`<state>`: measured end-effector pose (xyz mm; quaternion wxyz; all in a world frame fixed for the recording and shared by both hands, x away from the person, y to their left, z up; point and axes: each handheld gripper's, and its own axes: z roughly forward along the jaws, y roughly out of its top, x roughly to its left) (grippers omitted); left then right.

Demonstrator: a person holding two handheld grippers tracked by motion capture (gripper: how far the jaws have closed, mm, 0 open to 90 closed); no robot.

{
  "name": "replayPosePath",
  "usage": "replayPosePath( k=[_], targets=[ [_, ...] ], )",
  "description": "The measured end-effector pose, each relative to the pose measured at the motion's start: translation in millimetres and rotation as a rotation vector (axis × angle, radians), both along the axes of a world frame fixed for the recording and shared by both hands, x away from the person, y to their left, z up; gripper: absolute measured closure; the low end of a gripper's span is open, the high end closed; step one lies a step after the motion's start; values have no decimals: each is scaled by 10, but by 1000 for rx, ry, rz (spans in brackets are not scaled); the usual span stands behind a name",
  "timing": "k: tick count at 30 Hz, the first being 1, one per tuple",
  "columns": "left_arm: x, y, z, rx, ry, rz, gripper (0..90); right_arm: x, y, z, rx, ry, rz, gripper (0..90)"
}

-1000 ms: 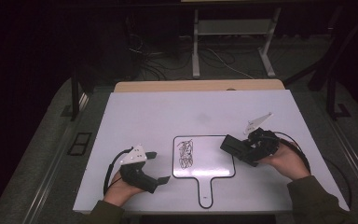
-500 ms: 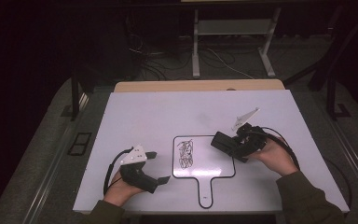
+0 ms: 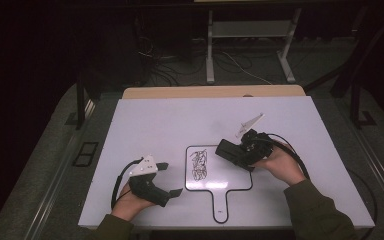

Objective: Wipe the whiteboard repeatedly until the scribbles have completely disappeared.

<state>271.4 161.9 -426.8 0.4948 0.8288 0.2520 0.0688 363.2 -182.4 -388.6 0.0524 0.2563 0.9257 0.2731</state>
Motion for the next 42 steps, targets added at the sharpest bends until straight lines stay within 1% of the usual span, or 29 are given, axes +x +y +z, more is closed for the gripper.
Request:
replayPosePath(
  k=[1, 3, 4, 5, 7, 8, 10, 11, 14, 16, 19, 20, 23, 24, 25, 27, 29, 34, 35, 36, 39, 42],
  targets=[
    [1, 0, 0, -1, 1, 0, 0, 2, 29, 4, 7, 8, -3, 387],
    [0, 2, 3, -1, -2, 1, 0, 24, 79, 5, 1, 8, 5, 387],
    [-2, 3, 4, 0, -2, 2, 0, 33, 107, 4, -6, 1, 8, 387],
    [-4, 3, 5, 0, -2, 4, 0, 49, 169, 1, -13, 3, 14, 387],
    [-3, 6, 6, 2, -5, 3, 0, 56, 202, 1, -20, 3, 16, 387],
    [-2, 8, 7, 1, -4, 4, 0, 78, 267, -6, -31, -2, 24, 387],
    [0, 10, 4, -2, -3, 6, 0, 100, 342, -24, -30, 6, 32, 387],
    [2, 12, 3, -2, -2, 6, 0, 100, 342, -24, -30, 6, 32, 387],
    [4, 16, 2, -1, -2, 6, 0, 149, 495, -67, -52, -1, 55, 387],
    [4, 15, 2, -2, -1, 7, 0, 162, 532, -77, -46, 5, 59, 387],
    [-1, 11, 4, -7, -2, 8, 0, 217, 661, -117, -63, 6, 77, 386],
    [-2, 12, 5, -6, -2, 7, 0, 217, 661, -117, -63, 6, 77, 386],
    [0, 12, 4, -10, -1, 7, 0, 261, 740, -153, -83, 10, 84, 387],
    [1, 12, 3, -9, -1, 7, 0, 261, 740, -153, -83, 10, 84, 387],
    [2, 13, 3, -7, 0, 6, 0, 271, 757, -163, -94, 8, 86, 387],
    [2, 12, 3, -4, -1, 4, 0, 283, 795, -180, -106, 19, 82, 387],
    [0, 10, 3, -6, 0, 5, 0, 312, 816, -200, -116, 19, 92, 386],
    [2, 10, 2, -5, 0, 4, 0, 350, 861, -262, -146, 31, 82, 387],
    [2, 11, 2, -4, 1, 4, 0, 361, 862, -275, -151, 25, 90, 387],
    [1, 11, 1, -4, 2, 4, 0, 361, 868, -282, -152, 33, 84, 387],
    [2, 11, 1, -4, 1, 4, 0, 366, 874, -296, -151, 33, 86, 387],
    [0, 9, 1, -4, 3, 4, 0, 347, 885, -294, -158, 34, 103, 387]
  ],
)
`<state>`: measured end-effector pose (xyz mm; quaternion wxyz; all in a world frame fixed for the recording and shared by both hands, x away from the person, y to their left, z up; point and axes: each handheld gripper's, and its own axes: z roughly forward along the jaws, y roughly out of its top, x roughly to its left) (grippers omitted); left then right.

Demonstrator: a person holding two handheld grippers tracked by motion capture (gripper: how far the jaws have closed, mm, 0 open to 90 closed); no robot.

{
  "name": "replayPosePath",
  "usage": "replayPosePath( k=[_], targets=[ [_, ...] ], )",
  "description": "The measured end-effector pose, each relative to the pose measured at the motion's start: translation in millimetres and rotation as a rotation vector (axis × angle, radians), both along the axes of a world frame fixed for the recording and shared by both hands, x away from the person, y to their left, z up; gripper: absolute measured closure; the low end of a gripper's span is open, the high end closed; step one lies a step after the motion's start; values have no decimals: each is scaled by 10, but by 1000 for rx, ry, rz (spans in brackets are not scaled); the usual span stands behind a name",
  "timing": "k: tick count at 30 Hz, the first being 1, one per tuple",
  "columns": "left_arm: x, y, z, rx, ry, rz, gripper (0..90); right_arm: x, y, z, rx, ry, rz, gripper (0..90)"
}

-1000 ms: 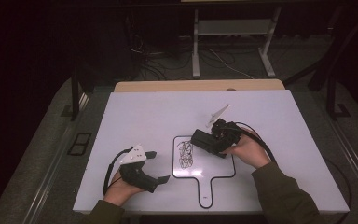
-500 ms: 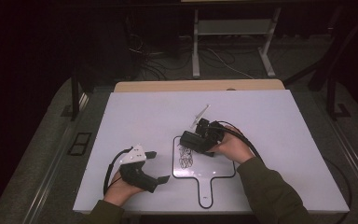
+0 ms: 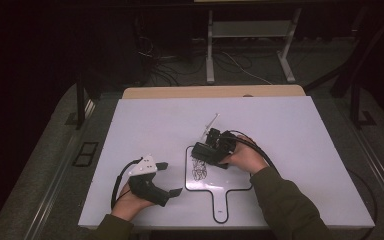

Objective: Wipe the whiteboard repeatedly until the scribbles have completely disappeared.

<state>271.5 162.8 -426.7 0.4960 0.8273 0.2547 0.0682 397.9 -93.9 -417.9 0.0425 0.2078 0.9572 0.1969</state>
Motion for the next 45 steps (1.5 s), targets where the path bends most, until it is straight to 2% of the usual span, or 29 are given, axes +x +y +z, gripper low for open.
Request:
replayPosePath(
  k=[14, 16, 17, 18, 23, 25, 32, 34, 38, 40, 41, 42, 45],
  targets=[
    [0, 3, 4, -4, -5, 3, 0, -279, 109, 27, -47, 6, 81, 387],
    [-3, 3, 7, -1, -5, 2, 0, -242, 95, 25, -43, 2, 66, 387],
    [-3, 3, 8, -2, -7, 2, 0, -158, 56, 24, -43, -3, 37, 387],
    [-3, 4, 9, -2, -7, 2, 0, -158, 56, 24, -43, -3, 37, 387],
    [7, 10, 3, 0, -5, 2, 0, 39, -65, 20, -45, 0, -36, 387],
    [6, 9, 2, 0, -5, 2, 0, 57, -83, 20, -45, 3, -37, 387],
    [-2, 3, 7, -1, -6, 4, 0, -158, 57, 32, -59, 4, 31, 387],
    [-2, 3, 7, -3, -6, 4, 0, -229, 96, 32, -72, -9, 62, 387],
    [-1, 0, 4, -2, -3, 5, 0, -345, 155, 33, -69, -5, 101, 387],
    [-4, 1, 8, 1, -6, 4, 0, -306, 144, 30, -59, -4, 91, 387],
    [-7, 1, 11, 1, -7, 2, 0, -226, 105, 29, -60, -4, 56, 386],
    [-7, 2, 12, 0, -7, 2, 0, -226, 105, 29, -60, -4, 56, 386],
    [-1, 1, 5, 0, -4, 3, 0, -101, 39, 25, -50, 1, 8, 387]
  ],
)
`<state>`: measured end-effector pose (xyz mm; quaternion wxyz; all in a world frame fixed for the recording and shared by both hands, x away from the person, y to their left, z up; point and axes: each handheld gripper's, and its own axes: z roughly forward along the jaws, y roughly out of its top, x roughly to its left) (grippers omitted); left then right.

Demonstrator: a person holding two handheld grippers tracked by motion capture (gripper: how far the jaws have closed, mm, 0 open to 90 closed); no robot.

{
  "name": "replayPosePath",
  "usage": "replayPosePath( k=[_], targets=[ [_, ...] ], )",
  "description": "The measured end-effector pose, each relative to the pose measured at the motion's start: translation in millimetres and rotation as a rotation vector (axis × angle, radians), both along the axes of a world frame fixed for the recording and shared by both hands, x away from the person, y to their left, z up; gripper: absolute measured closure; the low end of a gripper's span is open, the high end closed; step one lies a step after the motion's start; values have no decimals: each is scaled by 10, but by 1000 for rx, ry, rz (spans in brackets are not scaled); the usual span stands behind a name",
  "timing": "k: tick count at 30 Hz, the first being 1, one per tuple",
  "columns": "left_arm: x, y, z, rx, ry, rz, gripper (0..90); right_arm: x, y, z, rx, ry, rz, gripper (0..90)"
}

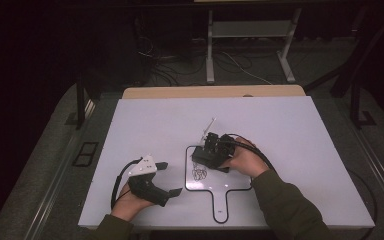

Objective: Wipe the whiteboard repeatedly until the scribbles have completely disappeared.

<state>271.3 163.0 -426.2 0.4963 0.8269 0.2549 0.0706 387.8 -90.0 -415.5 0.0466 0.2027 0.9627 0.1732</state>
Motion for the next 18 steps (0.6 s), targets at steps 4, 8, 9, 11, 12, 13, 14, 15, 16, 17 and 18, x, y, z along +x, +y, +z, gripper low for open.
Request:
replayPosePath(
  k=[4, 8, 9, 11, 12, 13, 14, 15, 16, 17, 18],
  targets=[
    [3, 2, -2, -2, 0, 0, 0, 26, -10, 2, -4, 7, -4, 387],
    [-2, 0, 1, 0, -1, 0, 0, -93, 63, 6, -17, 6, 43, 386],
    [-4, -1, 4, 2, -3, -2, 0, -135, 86, 7, -18, 11, 55, 386],
    [-5, -3, 6, 4, -5, -4, 0, -219, 127, 8, -18, 16, 80, 386],
    [-6, -5, 5, 1, -3, -3, 0, -262, 147, 10, -16, 19, 97, 386],
    [-4, -7, 3, 1, -2, -1, 0, -302, 168, 12, -14, 25, 111, 386],
    [-4, -7, 1, 1, -1, -2, 0, -331, 184, 11, -8, 29, 120, 386],
    [-4, -7, 2, 2, -1, -2, 0, -338, 194, 11, -8, 28, 125, 386],
    [-5, -6, 3, 3, -3, -3, 0, -324, 193, 11, -6, 29, 123, 386],
    [-5, -5, 5, 5, -4, -4, 0, -290, 186, 10, -4, 27, 116, 386],
    [-6, -5, 5, 5, -5, -4, 0, -250, 178, 10, -7, 20, 95, 387]
  ],
)
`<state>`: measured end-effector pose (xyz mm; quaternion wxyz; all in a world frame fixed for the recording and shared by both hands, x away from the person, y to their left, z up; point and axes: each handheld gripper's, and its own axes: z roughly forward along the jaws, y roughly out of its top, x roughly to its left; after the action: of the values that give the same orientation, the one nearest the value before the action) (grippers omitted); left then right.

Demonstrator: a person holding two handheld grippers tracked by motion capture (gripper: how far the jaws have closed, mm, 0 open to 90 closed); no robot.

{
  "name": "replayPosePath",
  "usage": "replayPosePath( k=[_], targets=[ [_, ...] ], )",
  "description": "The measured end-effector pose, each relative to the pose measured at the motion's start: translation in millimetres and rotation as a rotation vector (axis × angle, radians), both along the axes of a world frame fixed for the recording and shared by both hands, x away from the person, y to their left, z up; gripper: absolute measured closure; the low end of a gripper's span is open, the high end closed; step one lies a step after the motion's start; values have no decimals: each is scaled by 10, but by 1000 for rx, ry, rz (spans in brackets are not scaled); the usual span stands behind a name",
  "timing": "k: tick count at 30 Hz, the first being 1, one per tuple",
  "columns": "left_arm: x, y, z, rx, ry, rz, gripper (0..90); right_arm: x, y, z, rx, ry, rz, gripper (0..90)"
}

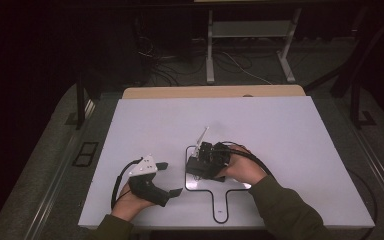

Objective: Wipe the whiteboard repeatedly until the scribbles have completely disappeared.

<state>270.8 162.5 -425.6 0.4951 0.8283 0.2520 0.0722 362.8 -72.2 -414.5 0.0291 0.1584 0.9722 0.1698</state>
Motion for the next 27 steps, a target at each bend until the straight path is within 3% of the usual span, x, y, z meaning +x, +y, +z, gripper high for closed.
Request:
replayPosePath(
  k=[6, 9, 19, 23, 27],
  targets=[
    [5, 4, -5, 0, 2, 0, 0, 272, -60, -16, 25, -1, -75, 387],
    [6, 7, -5, -4, 3, 2, 0, 231, -36, -10, 14, 3, -76, 387],
    [-1, -12, -6, -1, 1, -1, 0, -140, 88, -15, 26, 5, 31, 387],
    [-3, -11, -4, -2, 1, 0, 0, -102, 77, -19, 44, 15, 33, 387],
    [2, -6, -6, 1, 2, 0, 0, 40, 42, -24, 39, -11, -19, 387]
  ],
)
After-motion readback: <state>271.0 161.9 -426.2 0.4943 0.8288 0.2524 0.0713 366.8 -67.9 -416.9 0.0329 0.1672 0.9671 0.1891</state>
